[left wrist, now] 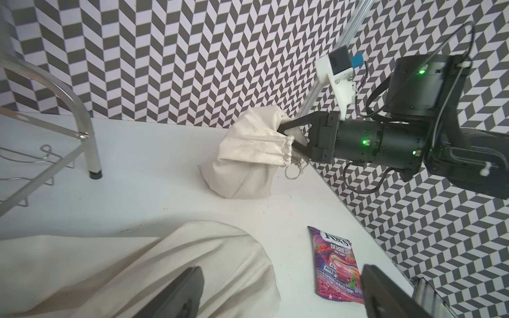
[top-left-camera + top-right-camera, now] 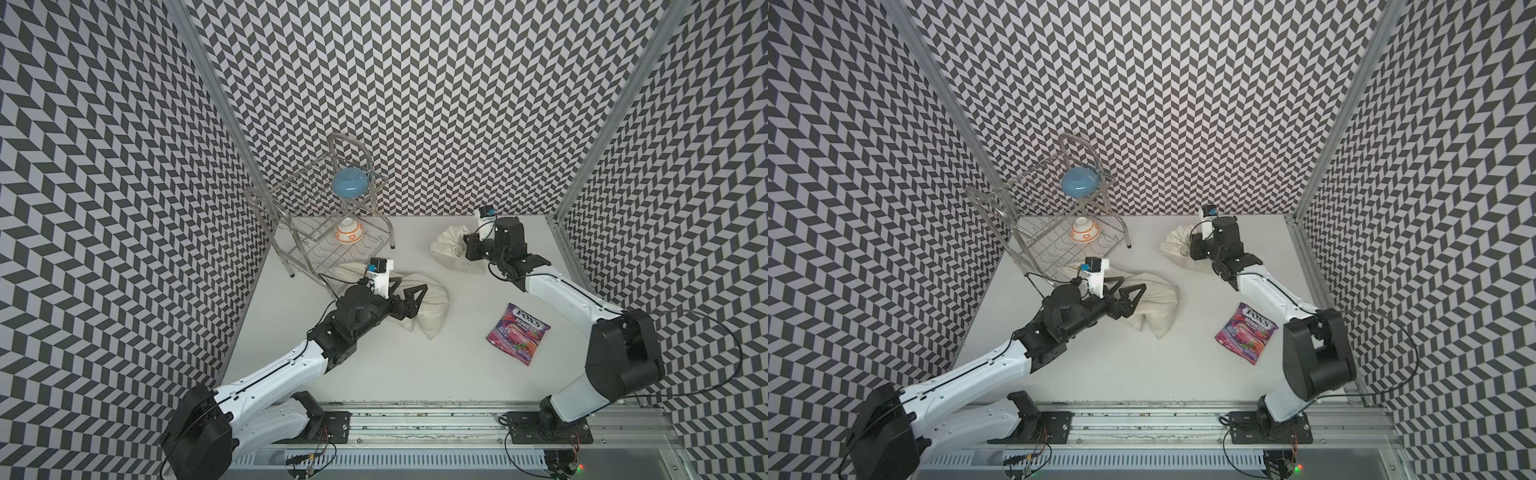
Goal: Close the soil bag
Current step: Move the soil bag to the center of the board.
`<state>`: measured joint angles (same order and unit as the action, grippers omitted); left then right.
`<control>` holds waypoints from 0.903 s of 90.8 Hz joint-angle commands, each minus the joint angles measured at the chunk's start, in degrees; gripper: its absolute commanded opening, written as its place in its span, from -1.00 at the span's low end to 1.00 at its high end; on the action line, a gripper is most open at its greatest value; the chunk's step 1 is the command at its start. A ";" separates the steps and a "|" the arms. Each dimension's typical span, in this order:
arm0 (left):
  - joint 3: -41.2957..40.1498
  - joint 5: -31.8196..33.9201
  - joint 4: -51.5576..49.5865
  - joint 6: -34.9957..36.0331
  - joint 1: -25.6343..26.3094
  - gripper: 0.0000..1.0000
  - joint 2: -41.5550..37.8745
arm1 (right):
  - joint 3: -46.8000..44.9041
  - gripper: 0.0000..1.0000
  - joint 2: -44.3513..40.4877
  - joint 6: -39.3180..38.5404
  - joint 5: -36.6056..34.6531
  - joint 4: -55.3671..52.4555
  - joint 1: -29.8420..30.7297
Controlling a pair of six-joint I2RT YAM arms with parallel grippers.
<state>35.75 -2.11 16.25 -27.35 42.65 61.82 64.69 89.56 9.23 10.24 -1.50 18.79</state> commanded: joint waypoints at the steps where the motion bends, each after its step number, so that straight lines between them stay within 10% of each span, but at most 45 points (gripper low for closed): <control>1: 1.14 -2.13 4.89 -1.63 0.10 0.81 1.41 | -4.14 -1.00 -4.14 4.40 8.51 8.35 2.64; 23: -3.26 1.63 3.18 -3.64 -1.25 0.81 -1.78 | -9.36 -0.58 -6.77 5.10 13.49 12.13 10.22; 47: -4.25 3.90 0.11 -1.03 -2.02 0.83 -5.45 | -17.53 0.17 -18.04 2.08 3.50 5.65 10.22; 82: -4.29 4.04 0.08 -0.41 -2.66 0.86 -4.47 | -33.11 0.22 -24.77 8.62 7.32 20.01 17.64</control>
<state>31.62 1.39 16.86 -28.86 40.47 57.32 34.61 64.64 14.37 15.33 6.96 33.61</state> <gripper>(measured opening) 0.928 0.610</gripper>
